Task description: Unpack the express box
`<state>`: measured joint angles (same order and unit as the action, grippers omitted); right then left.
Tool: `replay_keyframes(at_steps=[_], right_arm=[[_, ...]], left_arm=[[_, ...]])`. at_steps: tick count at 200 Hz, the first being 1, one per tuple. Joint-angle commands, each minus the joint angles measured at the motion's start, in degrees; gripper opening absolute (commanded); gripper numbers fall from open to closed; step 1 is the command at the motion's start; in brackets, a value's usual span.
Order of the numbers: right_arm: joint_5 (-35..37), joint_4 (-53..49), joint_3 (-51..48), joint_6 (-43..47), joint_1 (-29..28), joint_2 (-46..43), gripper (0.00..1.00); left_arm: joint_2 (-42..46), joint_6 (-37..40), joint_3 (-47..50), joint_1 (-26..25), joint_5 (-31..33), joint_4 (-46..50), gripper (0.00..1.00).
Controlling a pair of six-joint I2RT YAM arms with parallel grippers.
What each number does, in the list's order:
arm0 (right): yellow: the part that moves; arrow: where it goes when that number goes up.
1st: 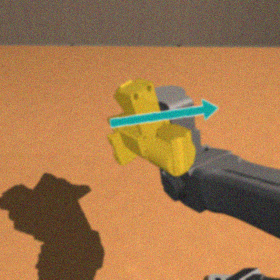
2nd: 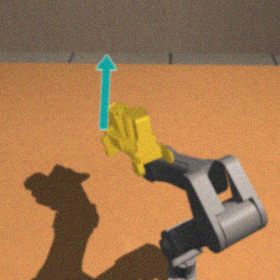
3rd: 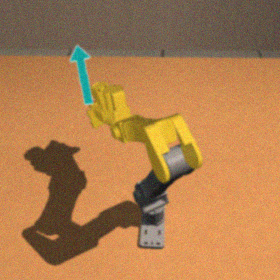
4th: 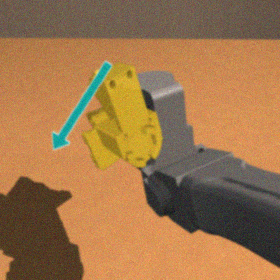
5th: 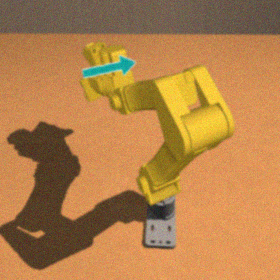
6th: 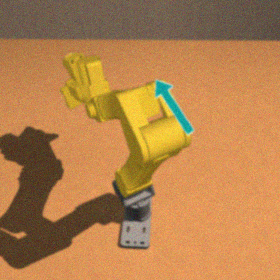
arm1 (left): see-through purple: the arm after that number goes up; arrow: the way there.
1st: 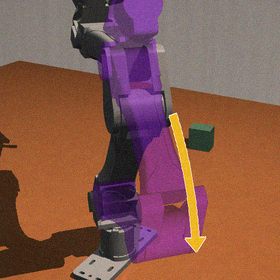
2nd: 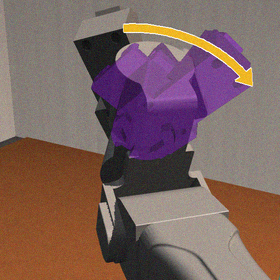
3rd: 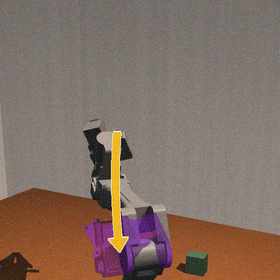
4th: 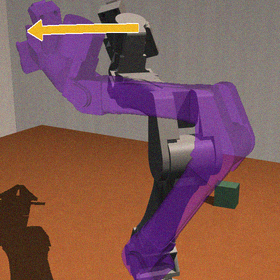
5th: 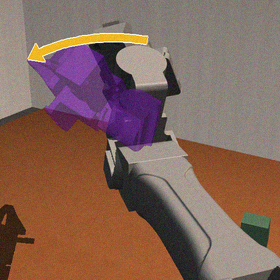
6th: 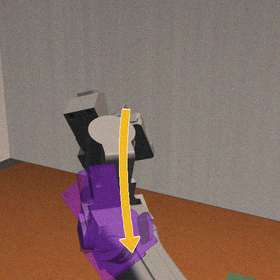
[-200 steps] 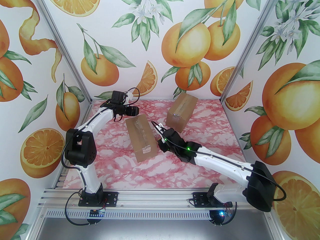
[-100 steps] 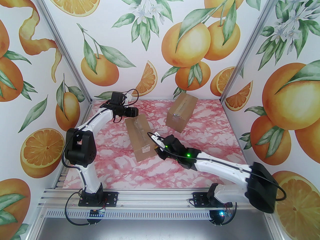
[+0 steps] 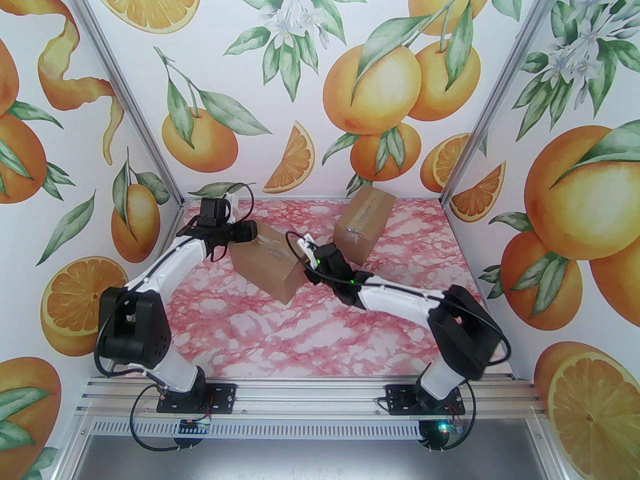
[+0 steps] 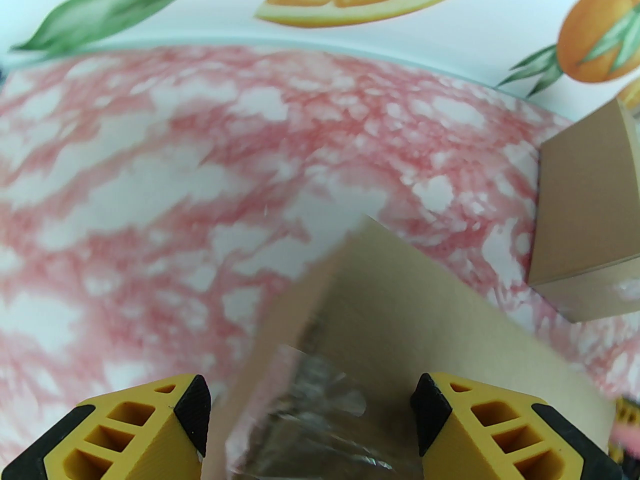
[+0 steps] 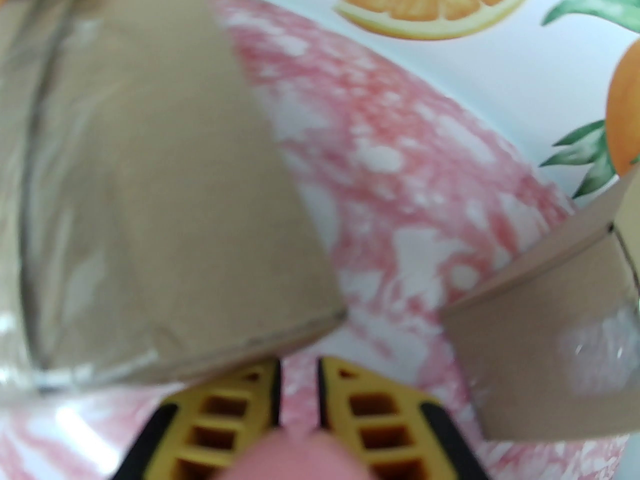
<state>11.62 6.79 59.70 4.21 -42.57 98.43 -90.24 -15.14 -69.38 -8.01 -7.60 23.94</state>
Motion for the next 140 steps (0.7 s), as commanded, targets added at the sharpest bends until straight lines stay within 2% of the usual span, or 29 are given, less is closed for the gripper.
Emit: replay_keyframes(at_steps=[1, 17, 38, 51, 78, 111, 140], right_arm=[[-4.23, 8.65, 3.77, 2.12, -0.94, 0.34, 0.00], [-4.08, 9.20, 2.56, 3.68, 0.24, -1.08, 0.00], [-6.27, 7.51, 0.96, 3.41, 3.25, -4.89, 0.00], [-10.44, 7.83, 0.24, 2.86, 5.00, -7.50, 0.00], [-14.38, 7.53, 2.62, 1.97, 5.81, -9.83, 0.00], [-25.88, 10.76, 7.61, -2.71, 5.68, -7.80, 0.00], [-34.54, 17.23, 11.13, -7.92, 5.22, -3.80, 0.00]], left_arm=[[3.53, -3.14, 2.50, -1.95, -0.88, 3.72, 0.72], [4.36, -0.53, 1.10, -1.75, 2.19, 4.48, 0.73], [3.65, 4.38, -5.58, -1.65, 4.24, 8.71, 0.73], [2.61, 6.96, -10.36, -1.63, 4.44, 11.34, 0.73], [0.46, 9.28, -15.48, -2.07, 3.33, 12.97, 0.73], [-2.03, 9.43, -17.10, -4.32, -1.86, 9.96, 0.71], [-2.67, 10.58, -13.48, -7.46, -2.64, 2.48, 0.68]])
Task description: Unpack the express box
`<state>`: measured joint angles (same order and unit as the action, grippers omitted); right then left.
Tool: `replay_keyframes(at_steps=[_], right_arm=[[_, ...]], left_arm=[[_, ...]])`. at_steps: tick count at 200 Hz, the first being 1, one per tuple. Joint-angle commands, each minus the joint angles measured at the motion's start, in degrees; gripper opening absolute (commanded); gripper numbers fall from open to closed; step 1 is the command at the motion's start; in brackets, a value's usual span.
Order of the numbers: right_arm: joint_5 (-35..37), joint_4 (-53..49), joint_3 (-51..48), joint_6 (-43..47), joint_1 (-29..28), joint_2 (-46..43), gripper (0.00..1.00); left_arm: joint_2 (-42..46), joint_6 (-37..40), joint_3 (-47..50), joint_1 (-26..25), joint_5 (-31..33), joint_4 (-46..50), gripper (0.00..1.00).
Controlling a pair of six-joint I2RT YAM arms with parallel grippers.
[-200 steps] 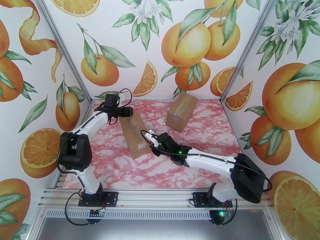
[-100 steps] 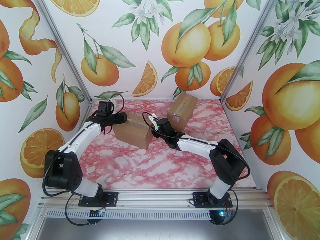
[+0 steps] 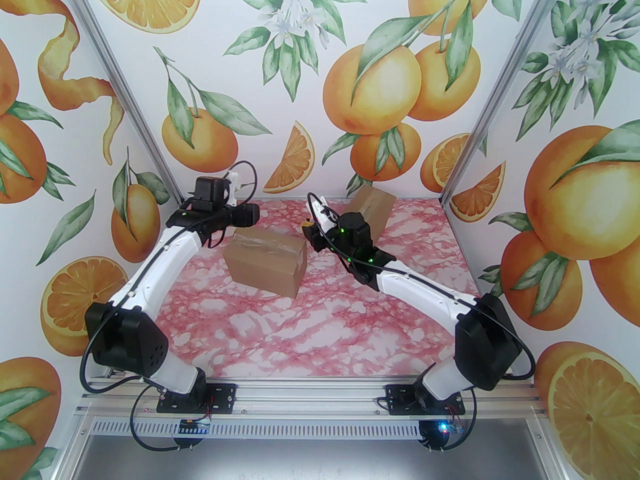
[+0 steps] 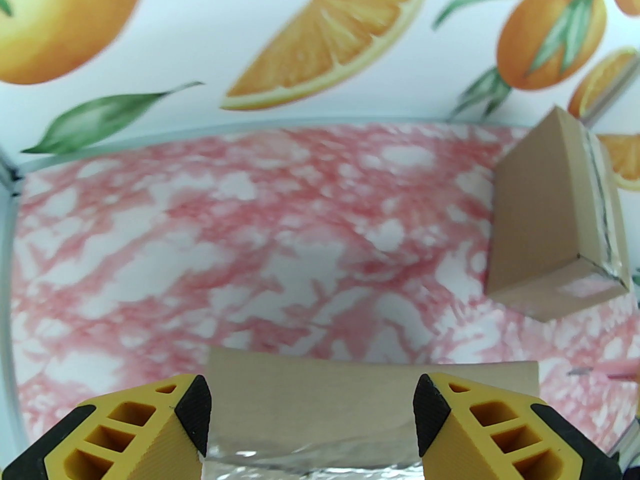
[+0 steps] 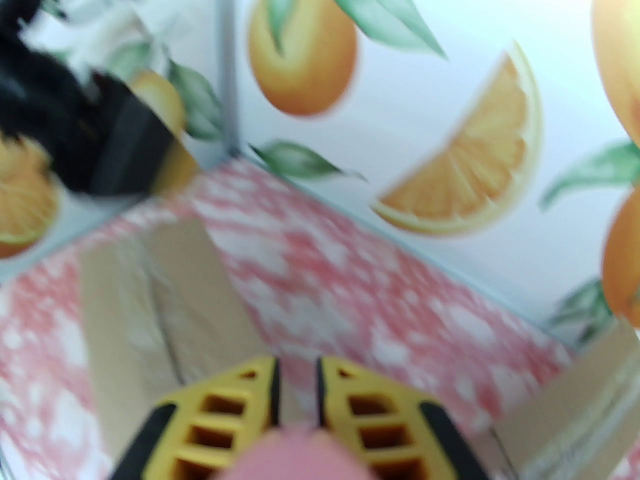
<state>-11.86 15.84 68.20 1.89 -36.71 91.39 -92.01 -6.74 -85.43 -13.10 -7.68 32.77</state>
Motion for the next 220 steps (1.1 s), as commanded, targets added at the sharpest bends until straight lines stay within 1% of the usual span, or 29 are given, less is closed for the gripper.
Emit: replay_keyframes(at_steps=[1, 13, 23, 45, 65, 85, 102, 144, 178, 220], right_arm=[[-11.34, 8.57, 2.59, -5.68, -0.68, 3.38, 0.00], [-14.04, 12.57, 2.15, -6.86, -1.11, 4.64, 0.00], [-15.06, 13.55, 2.27, -7.00, -1.59, 5.50, 0.00], [-16.39, 12.72, 2.75, -6.99, -2.45, 6.64, 0.00], [-17.30, 12.64, 2.58, -6.98, -2.80, 7.45, 0.00], [-15.81, 12.91, 1.78, -6.82, -3.13, 7.90, 0.00], [-14.50, 13.25, 1.51, -5.90, -3.37, 8.43, 0.00], [-12.70, 15.27, 0.47, -3.24, -3.38, 9.67, 0.00], [-12.52, 17.16, -1.03, -0.39, -3.43, 10.55, 0.00], [-9.41, 20.91, -3.62, 2.35, -3.35, 10.33, 0.00]], left_arm=[[-0.89, 2.27, 2.95, -2.45, -2.67, -6.73, 0.67], [-0.40, 3.19, 7.12, -2.83, -3.41, -13.73, 0.66], [-0.28, 3.72, 9.80, -2.80, -2.83, -18.00, 0.65], [-0.21, 5.54, 13.49, -2.90, -2.06, -24.97, 0.65], [-0.80, 6.78, 16.47, -2.91, -1.04, -29.41, 0.65], [-0.81, 7.19, 19.63, -2.71, -1.14, -34.26, 0.65], [-0.98, 7.43, 21.24, -2.62, -2.51, -36.24, 0.65], [-0.81, 7.32, 25.67, -1.81, -2.67, -39.30, 0.65], [-1.60, 7.01, 26.27, -1.14, -3.92, -39.19, 0.65], [-2.04, 7.34, 27.54, -0.83, -5.64, -39.21, 0.65]])
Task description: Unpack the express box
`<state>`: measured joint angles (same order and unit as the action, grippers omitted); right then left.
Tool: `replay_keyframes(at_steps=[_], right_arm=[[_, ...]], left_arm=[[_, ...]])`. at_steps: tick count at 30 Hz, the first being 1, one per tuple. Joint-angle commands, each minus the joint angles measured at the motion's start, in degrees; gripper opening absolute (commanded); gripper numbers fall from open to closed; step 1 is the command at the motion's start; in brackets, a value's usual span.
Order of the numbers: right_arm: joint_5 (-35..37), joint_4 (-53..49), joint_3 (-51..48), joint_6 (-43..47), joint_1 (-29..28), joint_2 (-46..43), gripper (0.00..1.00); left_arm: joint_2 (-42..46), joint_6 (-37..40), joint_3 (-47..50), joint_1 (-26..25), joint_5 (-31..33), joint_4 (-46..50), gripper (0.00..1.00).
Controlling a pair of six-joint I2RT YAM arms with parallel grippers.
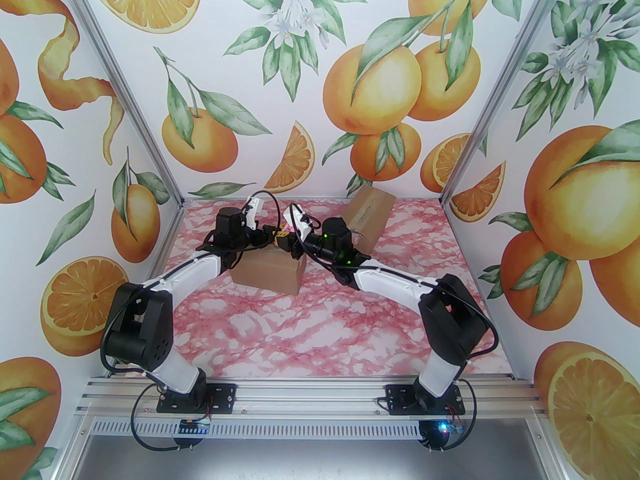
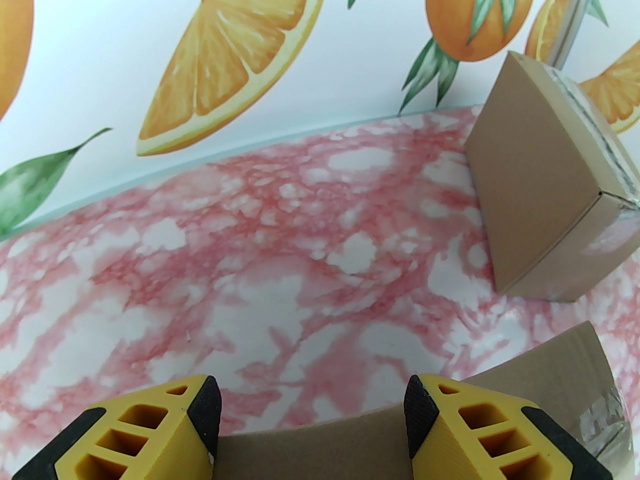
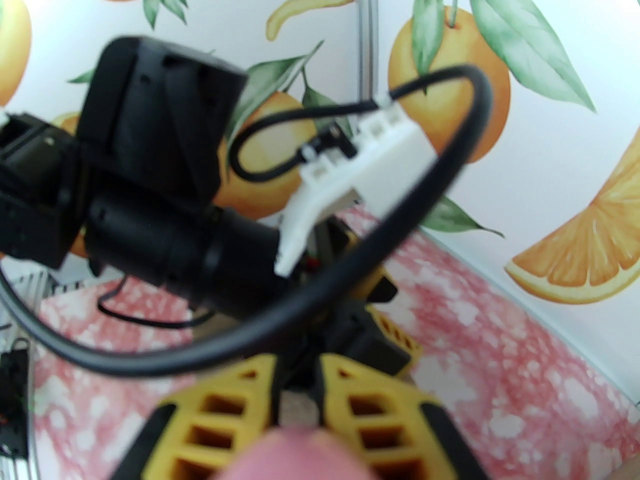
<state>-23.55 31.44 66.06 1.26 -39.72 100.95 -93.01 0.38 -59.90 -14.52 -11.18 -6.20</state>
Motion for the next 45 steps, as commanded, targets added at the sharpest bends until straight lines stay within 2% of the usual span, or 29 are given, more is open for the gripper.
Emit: replay_keyframes(at_steps=[1, 14, 25, 34, 45], right_arm=[[2.32, 5.43, -1.52, 3.01, -0.26, 0.72, 0.00], [0.70, 12.11, -3.25, 1.86, 1.96, 1.15, 0.00], [-4.49, 12.37, -1.99, -0.31, 2.42, 3.89, 0.00], [-5.13, 13.59, -3.26, -2.96, 2.74, 3.40, 0.00], [-8.35, 9.96, -3.96, -7.22, 3.11, 2.77, 0.00]], left_arm=[[-1.03, 0.22, 2.08, 0.57, -2.20, -0.23, 0.65], [0.29, 2.33, 6.00, 0.92, -4.21, 0.43, 0.63], [0.46, 3.35, 6.42, 0.93, -4.41, 1.53, 0.63], [0.38, 3.94, 6.59, 0.97, -4.13, 2.17, 0.62], [0.02, 5.07, 7.12, 1.08, -3.76, 2.35, 0.61]])
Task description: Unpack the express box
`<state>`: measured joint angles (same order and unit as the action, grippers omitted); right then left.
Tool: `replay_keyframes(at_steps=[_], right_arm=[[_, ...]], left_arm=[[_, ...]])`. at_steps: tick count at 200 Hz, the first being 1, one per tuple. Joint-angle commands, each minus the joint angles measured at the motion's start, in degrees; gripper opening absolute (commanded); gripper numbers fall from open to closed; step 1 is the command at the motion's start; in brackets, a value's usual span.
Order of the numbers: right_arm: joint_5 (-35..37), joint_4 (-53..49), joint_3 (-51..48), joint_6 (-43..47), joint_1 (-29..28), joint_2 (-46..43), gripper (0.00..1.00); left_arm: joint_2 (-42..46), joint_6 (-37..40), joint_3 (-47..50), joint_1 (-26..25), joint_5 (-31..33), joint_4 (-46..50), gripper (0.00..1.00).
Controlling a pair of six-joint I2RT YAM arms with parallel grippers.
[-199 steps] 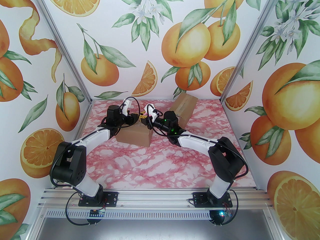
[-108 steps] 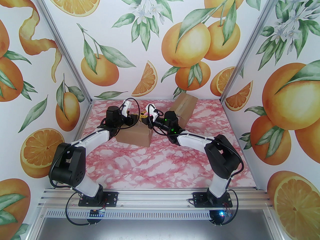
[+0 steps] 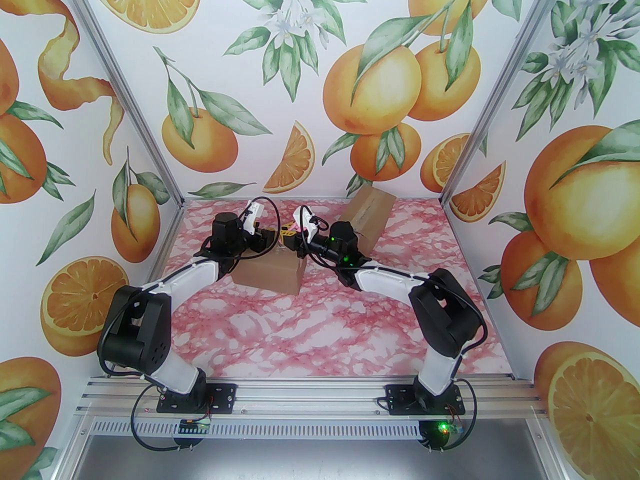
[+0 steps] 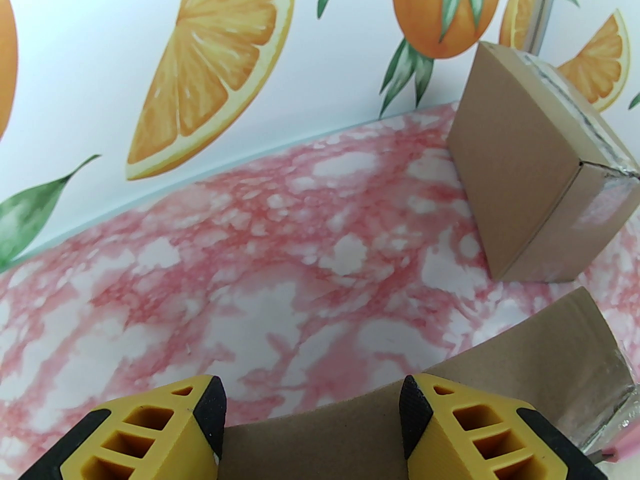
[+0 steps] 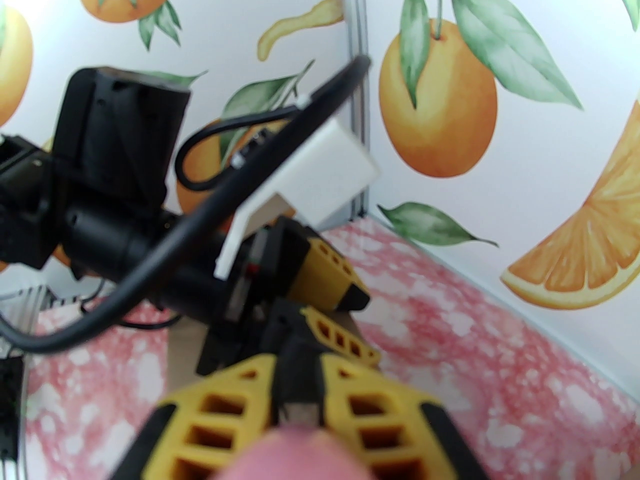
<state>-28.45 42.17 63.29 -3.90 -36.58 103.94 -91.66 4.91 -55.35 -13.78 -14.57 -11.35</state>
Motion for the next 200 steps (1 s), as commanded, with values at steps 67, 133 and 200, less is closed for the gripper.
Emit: replay_keyframes(at_steps=[67, 133, 200], right_arm=[[-0.97, -6.40, -2.87, 2.45, 1.94, -2.62, 0.00], [-2.76, -14.71, -2.73, 6.14, 2.85, -5.66, 0.00], [-2.06, -19.13, -4.20, 8.91, 3.77, -8.46, 0.00]], left_arm=[[-1.51, -0.60, 2.36, 1.09, -0.31, 8.92, 0.60], [-3.02, -0.96, 0.37, 1.37, 1.02, 12.26, 0.58], [-4.14, -0.88, -1.23, 1.39, 2.39, 15.43, 0.56]])
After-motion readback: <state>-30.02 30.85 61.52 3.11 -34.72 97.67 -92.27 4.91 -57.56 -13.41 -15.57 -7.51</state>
